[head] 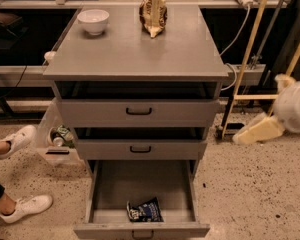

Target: Place blue chip bag into bottom drawer

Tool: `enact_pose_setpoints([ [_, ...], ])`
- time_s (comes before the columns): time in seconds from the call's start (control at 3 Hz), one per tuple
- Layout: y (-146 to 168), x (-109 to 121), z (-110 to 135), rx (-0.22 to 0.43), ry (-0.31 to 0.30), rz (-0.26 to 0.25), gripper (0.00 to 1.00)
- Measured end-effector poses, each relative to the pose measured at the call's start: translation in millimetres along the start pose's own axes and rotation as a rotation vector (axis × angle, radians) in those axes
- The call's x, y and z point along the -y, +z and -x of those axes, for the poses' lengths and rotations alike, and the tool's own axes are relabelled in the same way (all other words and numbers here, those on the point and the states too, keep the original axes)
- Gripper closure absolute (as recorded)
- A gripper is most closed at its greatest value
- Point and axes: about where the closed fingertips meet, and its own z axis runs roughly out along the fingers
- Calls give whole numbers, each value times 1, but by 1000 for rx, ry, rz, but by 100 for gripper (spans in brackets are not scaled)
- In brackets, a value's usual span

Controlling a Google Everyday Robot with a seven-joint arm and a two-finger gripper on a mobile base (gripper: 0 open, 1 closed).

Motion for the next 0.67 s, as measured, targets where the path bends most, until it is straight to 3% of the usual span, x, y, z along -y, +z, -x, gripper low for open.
enact_pose_setpoints([
  [0.33, -88, 28, 50, -16, -53, -126, 0],
  [0.67, -99, 29, 62, -14, -69, -145, 0],
])
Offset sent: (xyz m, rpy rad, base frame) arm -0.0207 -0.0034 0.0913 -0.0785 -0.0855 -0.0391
